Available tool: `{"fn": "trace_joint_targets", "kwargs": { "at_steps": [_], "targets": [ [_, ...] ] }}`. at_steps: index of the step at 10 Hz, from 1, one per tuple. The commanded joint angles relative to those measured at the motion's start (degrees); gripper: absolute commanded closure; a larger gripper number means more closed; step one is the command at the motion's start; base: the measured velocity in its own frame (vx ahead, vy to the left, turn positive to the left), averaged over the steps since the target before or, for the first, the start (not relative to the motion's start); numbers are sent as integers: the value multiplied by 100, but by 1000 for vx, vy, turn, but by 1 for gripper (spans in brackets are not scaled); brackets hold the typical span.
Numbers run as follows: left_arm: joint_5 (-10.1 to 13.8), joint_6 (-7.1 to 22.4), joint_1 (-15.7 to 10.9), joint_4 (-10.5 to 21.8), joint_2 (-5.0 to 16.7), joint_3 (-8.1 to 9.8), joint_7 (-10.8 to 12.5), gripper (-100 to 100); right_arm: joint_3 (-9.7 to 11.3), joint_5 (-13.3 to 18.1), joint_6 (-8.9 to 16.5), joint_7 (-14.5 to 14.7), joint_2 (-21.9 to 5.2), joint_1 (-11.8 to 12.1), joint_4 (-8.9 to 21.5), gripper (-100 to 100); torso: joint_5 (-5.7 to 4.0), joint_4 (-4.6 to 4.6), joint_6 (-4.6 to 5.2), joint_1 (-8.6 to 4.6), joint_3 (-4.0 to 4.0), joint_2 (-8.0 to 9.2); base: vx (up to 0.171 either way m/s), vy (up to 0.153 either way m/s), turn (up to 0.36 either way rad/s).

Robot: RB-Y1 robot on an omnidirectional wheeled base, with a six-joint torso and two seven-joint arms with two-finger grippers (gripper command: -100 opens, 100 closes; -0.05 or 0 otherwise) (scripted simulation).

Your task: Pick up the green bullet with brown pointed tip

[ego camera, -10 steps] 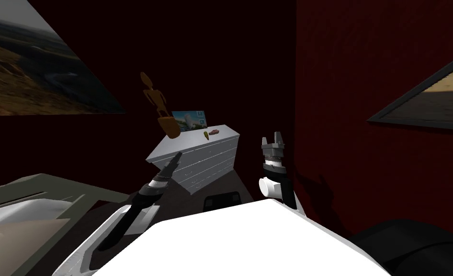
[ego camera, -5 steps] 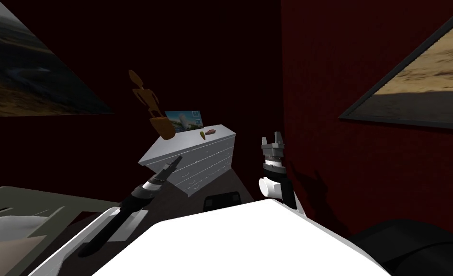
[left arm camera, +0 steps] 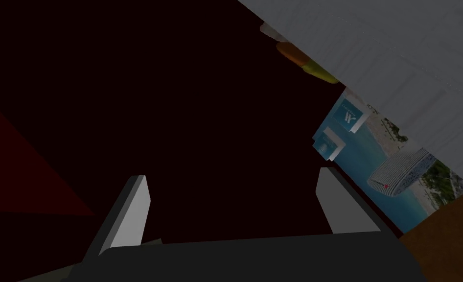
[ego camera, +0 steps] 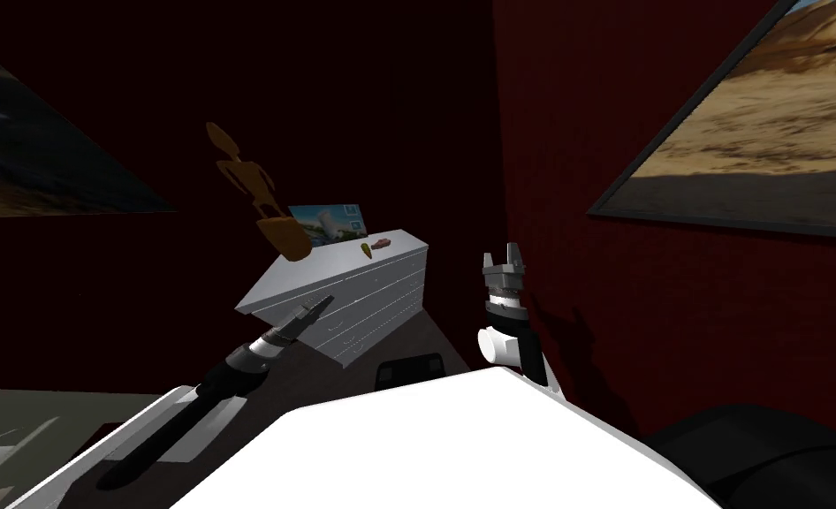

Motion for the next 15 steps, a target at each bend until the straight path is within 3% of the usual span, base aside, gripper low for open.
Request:
{"fn": "trace_joint_targets", "kwargs": {
  "at_steps": [1, 2, 4, 5, 7, 8, 10, 11, 13, 14, 15],
  "targets": [
    [-14, -37, 7, 49, 190, 10, -22, -100, 0, 0, 0, 0, 0, 0, 0, 0, 0, 0, 0, 0, 0, 0, -10, 5, 34],
    [-127, -170, 91, 290, 410, 73, -179, -100, 0, 0, 0, 0, 0, 0, 0, 0, 1, -1, -1, 0, -2, -3, -21, -1, -207],
    [-127, -170, 91, 290, 660, 73, -179, -100, 0, 0, 0, 0, 0, 0, 0, 0, 1, 0, 0, 1, -1, -2, -17, 4, -59],
    [-244, -301, 184, 527, 869, 136, -339, -100, 0, 0, 0, 0, 0, 0, 0, 0, 1, -1, -1, 0, -2, -4, -17, 0, -166],
    [-244, -301, 184, 527, 1138, 136, -339, -100, 0, 0, 0, 0, 0, 0, 0, 0, 1, -1, 1, 1, -2, -4, -15, 4, -82],
    [-367, -431, 286, 760, 1345, 198, -503, -100, 0, 0, 0, 0, 0, 0, 0, 0, 1, -1, -1, 0, -3, -5, -18, 1, -235],
    [-367, -431, 286, 760, 1623, 198, -503, -100, 0, 0, 0, 0, 0, 0, 0, 0, 1, -1, -1, 2, -2, -4, -12, 7, -48],
    [-492, -560, 393, 988, 1829, 263, -670, -100, 0, 0, 0, 0, 0, 1, 0, 0, 1, -1, -2, 1, -3, -6, -13, 2, -175],
    [-492, -560, 393, 988, 2113, 263, -670, -100, 0, 0, 0, 0, 0, 0, 0, 0, 1, -1, 0, 2, -4, -6, -10, 9, -81],
    [-621, -685, 505, 1213, 2318, 329, -839, -100, -1, 0, 0, 0, 0, 1, 0, 0, 2, -1, -2, 2, -4, -8, -9, 4, -232],
    [-621, -685, 505, 1213, 2467, 329, -839, -100, 0, 0, 0, 0, 0, 0, 0, 0, 1, -2, 4, 1, -5, -8, -11, 13, -108]
  ]
}}
